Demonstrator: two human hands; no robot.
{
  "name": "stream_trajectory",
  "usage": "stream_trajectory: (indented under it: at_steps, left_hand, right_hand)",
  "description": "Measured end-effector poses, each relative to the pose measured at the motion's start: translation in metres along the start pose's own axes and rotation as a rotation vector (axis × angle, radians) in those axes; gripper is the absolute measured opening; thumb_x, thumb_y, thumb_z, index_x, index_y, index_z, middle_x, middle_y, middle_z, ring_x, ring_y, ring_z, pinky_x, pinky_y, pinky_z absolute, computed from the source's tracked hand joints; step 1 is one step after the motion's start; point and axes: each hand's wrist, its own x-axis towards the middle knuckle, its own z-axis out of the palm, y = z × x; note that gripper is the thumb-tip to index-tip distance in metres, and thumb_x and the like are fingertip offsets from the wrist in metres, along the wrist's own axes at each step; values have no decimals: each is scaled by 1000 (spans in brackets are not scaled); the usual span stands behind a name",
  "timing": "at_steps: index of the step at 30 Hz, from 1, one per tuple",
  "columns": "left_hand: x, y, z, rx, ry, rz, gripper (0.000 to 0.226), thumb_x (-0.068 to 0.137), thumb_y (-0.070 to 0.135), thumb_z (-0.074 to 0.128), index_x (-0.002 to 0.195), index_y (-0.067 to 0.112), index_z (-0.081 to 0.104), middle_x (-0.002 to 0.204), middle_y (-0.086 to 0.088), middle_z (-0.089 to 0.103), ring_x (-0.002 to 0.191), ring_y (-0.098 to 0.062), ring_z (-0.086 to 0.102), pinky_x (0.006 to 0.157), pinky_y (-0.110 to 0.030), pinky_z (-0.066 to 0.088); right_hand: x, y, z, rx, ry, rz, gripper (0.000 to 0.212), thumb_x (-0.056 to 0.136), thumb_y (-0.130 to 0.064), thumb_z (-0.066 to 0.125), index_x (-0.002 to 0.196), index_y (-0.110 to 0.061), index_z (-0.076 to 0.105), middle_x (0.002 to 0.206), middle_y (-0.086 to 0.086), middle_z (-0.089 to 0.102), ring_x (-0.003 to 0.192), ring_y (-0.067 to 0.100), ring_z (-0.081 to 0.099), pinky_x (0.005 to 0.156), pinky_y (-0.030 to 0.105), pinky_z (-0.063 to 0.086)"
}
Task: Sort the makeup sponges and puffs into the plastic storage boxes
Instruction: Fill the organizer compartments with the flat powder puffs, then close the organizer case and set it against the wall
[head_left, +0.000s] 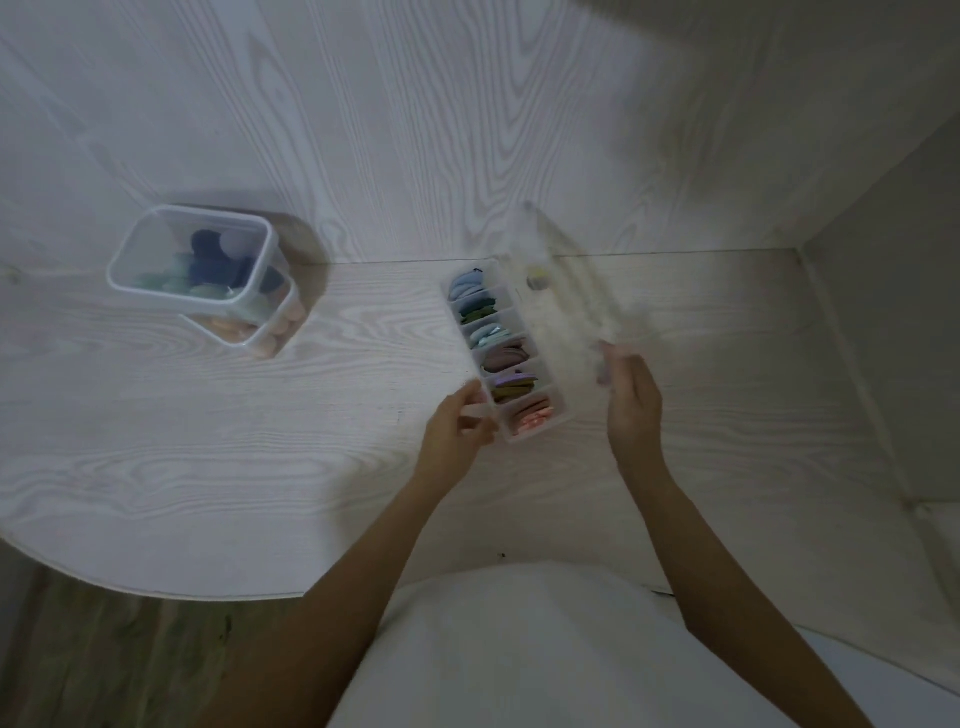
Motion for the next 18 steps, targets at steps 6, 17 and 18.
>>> stream_trajectory:
  at_steps: [6, 17, 18]
  left_hand:
    - [1, -9, -29, 227, 168, 3, 26, 92, 24, 55, 117, 18, 63, 87, 7, 69, 77, -11, 65, 77, -31, 54]
    - [94, 52, -31, 952, 4, 733, 57, 95, 43, 26, 143, 12, 34, 149, -6, 34, 141, -22, 24, 115, -43, 11]
    - [98, 52, -28, 987, -17, 746, 58, 95, 43, 25, 143, 11, 34, 149, -6, 34, 141, -23, 24, 115, -44, 11]
  right_hand:
    - [-4, 24, 7, -893, -239, -586, 16, 83, -30, 58, 85, -16, 66, 135, 10, 49, 127, 27, 34, 105, 45, 29]
    - [10, 40, 24, -1226, -568, -449, 55, 88, -51, 25, 142, -39, 24, 154, 9, 23, 138, 47, 19, 106, 65, 13]
    - [16, 43, 14, -1216, -597, -503, 52, 88, -47, 26, 140, -41, 24, 155, 4, 22, 140, 44, 14, 107, 64, 9]
